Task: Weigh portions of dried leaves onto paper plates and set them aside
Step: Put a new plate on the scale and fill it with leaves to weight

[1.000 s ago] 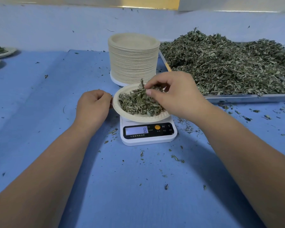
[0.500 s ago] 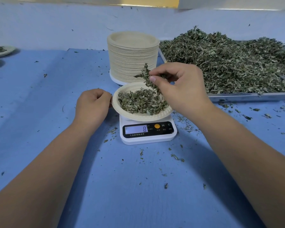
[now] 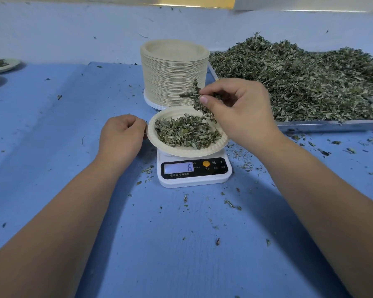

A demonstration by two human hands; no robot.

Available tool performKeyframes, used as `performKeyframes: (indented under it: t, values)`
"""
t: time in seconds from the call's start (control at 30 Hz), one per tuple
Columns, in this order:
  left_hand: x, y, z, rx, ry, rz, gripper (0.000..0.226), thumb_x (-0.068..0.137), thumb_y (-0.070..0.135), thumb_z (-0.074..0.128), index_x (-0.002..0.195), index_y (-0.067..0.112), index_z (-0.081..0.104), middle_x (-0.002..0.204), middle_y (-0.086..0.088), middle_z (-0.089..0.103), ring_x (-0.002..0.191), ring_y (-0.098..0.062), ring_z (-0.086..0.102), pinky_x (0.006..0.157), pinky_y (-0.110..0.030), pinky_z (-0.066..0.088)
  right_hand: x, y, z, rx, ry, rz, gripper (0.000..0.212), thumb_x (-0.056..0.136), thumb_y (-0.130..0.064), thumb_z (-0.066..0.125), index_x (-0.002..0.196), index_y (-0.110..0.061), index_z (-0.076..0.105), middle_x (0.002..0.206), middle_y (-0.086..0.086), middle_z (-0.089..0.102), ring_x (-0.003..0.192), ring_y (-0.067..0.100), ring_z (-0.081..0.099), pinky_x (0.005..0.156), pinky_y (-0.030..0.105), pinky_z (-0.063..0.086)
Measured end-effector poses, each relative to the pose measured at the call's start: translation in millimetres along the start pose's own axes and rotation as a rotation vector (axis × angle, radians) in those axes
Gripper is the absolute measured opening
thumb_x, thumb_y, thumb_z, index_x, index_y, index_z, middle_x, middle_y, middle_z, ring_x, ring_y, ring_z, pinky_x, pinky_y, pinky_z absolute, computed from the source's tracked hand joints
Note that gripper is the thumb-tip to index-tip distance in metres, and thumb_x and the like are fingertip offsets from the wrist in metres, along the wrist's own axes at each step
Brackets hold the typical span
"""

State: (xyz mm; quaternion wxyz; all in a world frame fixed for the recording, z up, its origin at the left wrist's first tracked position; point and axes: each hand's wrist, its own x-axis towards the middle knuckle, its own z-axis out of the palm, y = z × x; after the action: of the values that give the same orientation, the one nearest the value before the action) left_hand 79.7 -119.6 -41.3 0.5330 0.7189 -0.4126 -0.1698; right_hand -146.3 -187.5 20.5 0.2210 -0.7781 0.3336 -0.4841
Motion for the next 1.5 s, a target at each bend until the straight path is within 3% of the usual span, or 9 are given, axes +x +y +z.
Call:
performKeyframes:
  t: [0.1,0.23,0.4,0.57,0.67,0.8,1.13,1.27,1.5]
  values:
    - [0.0,-0.3,-0.1,-0.003,-0.008,0.001,0.034,0.075,0.026,0.051,0.081,-0.006,0.061,0.085,-0.026,0.063,0.068,-0.017,0.051,0.067,-0.036,0.043,-1.7,0.0,0.5,-0.006,-0.041,0.002,0.009,0.087,-0.020,0.079,0.094,-0.025,0.080,0.085,-0.018,0.073,0.079,0.000,0.067,0.078,0.023,0.055]
    - [-0.1,-0.8,0.2,-0.006,-0.009,0.003,0.033,0.075,0.026,0.051,0.080,-0.004,0.064,0.084,-0.021,0.066,0.069,-0.017,0.054,0.068,-0.036,0.046,-4.1,-3.0,3.4,-0.054,-0.125,-0.028,0.009,0.086,-0.022,0.080,0.096,-0.022,0.080,0.081,-0.021,0.070,0.072,-0.009,0.060,0.070,0.006,0.043]
    - [-0.1,-0.7,-0.2,-0.014,-0.007,-0.001,0.034,0.076,0.026,0.051,0.081,-0.005,0.063,0.084,-0.023,0.066,0.069,-0.017,0.053,0.068,-0.036,0.045,-4.3,-3.6,1.9,-0.090,-0.188,0.003,0.015,0.084,-0.019,0.082,0.099,-0.021,0.080,0.073,-0.025,0.061,0.060,-0.015,0.053,0.064,0.001,0.036]
    - [-0.8,0.0,0.0,0.014,0.003,0.010,0.034,0.074,0.027,0.049,0.079,-0.004,0.062,0.084,-0.022,0.064,0.068,-0.017,0.050,0.066,-0.036,0.043,-1.2,-1.5,2.4,0.053,-0.152,0.076,0.015,0.084,-0.017,0.082,0.097,-0.022,0.080,0.074,-0.019,0.069,0.061,-0.005,0.055,0.067,0.015,0.046]
    - [-0.5,-0.3,-0.1,0.006,-0.003,0.002,0.035,0.074,0.028,0.049,0.081,-0.003,0.063,0.085,-0.020,0.067,0.069,-0.018,0.053,0.068,-0.036,0.045,0.6,1.8,0.2,0.181,-0.154,0.125,0.015,0.085,-0.009,0.080,0.098,-0.016,0.079,0.064,-0.021,0.068,0.056,-0.004,0.060,0.060,0.012,0.048]
    - [-0.1,-0.3,0.0,0.013,0.003,0.007,0.031,0.075,0.026,0.050,0.079,-0.001,0.065,0.083,-0.017,0.069,0.069,-0.018,0.054,0.068,-0.036,0.047,2.0,4.7,-1.3,0.325,-0.187,0.216,0.019,0.086,0.001,0.076,0.102,-0.010,0.078,0.080,-0.002,0.076,0.070,0.013,0.071,0.070,0.020,0.056]
    - [-1.2,0.2,0.4,0.025,0.009,0.018,0.031,0.076,0.026,0.049,0.076,0.000,0.064,0.080,-0.019,0.065,0.066,-0.017,0.051,0.065,-0.035,0.044,10.0,5.7,-13.8,0.541,-0.063,0.303,0.020,0.087,0.007,0.071,0.106,0.001,0.073,0.096,0.023,0.073,0.073,0.019,0.067,0.081,0.031,0.061]
    - [-0.3,-0.4,0.6,0.012,0.004,0.012,0.030,0.076,0.026,0.049,0.076,0.000,0.064,0.081,-0.017,0.066,0.067,-0.017,0.052,0.066,-0.036,0.045,9.5,6.6,-14.5,0.522,-0.108,0.303,0.022,0.086,0.009,0.071,0.106,0.001,0.074,0.097,0.022,0.075,0.078,0.022,0.069,0.087,0.038,0.061]
    - [-1.5,0.6,-0.2,0.013,-0.004,0.021,0.034,0.074,0.027,0.049,0.079,-0.004,0.061,0.081,-0.022,0.064,0.067,-0.017,0.049,0.066,-0.036,0.042,6.6,3.2,-7.8,0.396,-0.201,0.228,0.025,0.090,0.011,0.066,0.105,-0.007,0.075,0.092,0.008,0.078,0.084,0.023,0.076,0.080,0.029,0.061]
